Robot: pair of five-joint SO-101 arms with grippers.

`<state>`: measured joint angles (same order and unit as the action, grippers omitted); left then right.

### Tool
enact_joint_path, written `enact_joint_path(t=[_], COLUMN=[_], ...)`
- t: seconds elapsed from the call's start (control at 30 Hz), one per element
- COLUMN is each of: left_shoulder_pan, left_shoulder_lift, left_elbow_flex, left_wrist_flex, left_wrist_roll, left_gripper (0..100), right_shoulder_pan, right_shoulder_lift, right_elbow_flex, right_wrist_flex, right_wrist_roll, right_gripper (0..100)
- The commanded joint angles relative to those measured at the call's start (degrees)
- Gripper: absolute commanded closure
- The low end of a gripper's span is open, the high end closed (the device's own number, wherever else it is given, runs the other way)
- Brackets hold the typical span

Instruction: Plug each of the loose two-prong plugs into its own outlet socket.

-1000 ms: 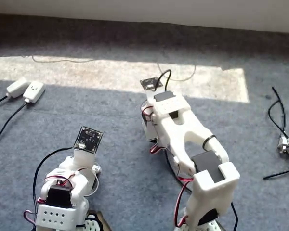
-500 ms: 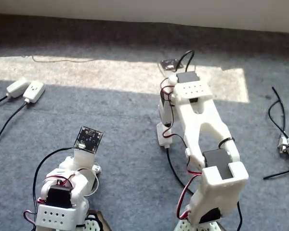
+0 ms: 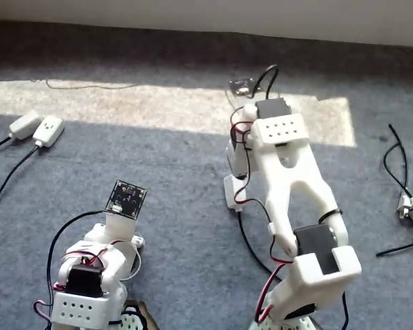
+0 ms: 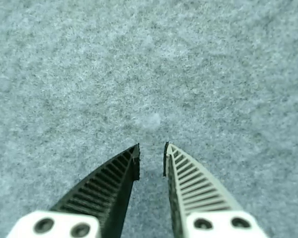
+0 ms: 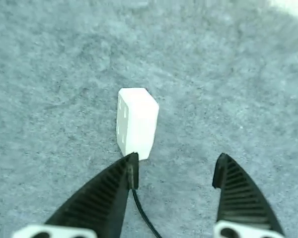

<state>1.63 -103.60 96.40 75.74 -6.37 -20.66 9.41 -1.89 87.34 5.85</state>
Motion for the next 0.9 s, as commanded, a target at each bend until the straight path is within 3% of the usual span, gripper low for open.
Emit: enact_joint_path(t=[0.0, 0.23, 0.53, 0.63, 0.87], left_shoulder_pan=[-0.66, -0.75, -0.75, -0.75, -0.75], left_shoulder_lift=[-0.4, -0.4, -0.4, -0.4, -0.4], left_elbow_flex=[0.75, 0.75, 0.75, 0.75, 0.75], left_wrist_flex=[-0.97, -0.97, -0.97, -0.97, -0.97], left_wrist_roll=[-0.09, -0.09, -0.09, -0.09, -0.09], left_gripper=[90, 90, 90, 90, 90], right_shoulder_pan=[-4.53, -7.43, 7.43, 10.77, 16.31], right_shoulder_lift=[-3.38, -3.38, -3.21, -3.21, -4.97], right_elbow_flex=[2.59, 12.62, 16.13, 17.45, 16.04], right_wrist_flex=[-0.13, -10.15, -15.43, -15.87, -15.96], right_wrist_roll=[0.26, 0.26, 2.81, 7.21, 7.82], right_gripper=[75.6, 75.6, 75.6, 75.6, 75.6])
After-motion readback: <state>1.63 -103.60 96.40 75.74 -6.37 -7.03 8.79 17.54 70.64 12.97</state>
